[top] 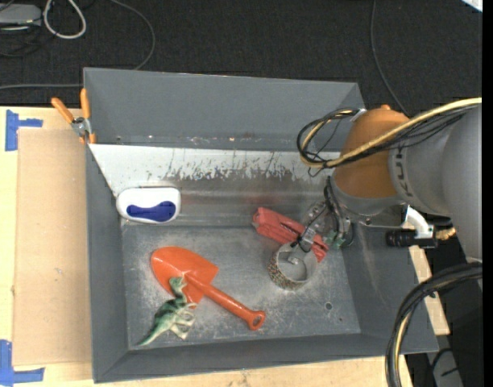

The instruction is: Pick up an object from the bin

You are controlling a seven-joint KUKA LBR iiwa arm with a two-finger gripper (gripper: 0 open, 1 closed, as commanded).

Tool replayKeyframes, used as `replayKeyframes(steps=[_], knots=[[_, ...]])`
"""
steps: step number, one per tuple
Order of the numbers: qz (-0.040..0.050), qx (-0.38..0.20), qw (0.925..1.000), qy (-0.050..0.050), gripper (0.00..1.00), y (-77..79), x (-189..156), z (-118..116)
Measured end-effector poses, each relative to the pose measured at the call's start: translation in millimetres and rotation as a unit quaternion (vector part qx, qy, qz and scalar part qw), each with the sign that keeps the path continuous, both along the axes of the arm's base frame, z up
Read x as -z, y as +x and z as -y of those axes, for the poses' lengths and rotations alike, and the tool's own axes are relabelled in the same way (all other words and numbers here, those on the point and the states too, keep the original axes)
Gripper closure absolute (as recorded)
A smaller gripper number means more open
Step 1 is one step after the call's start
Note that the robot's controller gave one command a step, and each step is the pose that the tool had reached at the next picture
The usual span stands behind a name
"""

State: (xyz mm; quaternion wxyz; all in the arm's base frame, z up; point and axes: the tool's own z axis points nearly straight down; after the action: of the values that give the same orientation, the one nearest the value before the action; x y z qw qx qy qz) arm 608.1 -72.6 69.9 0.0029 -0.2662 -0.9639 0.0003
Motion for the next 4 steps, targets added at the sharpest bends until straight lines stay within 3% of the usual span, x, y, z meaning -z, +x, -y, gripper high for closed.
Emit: replayKeyframes(steps=[4], knots=[[-0.003,-0.003,1.0,0.001,1.0,-2.1,-74,0]])
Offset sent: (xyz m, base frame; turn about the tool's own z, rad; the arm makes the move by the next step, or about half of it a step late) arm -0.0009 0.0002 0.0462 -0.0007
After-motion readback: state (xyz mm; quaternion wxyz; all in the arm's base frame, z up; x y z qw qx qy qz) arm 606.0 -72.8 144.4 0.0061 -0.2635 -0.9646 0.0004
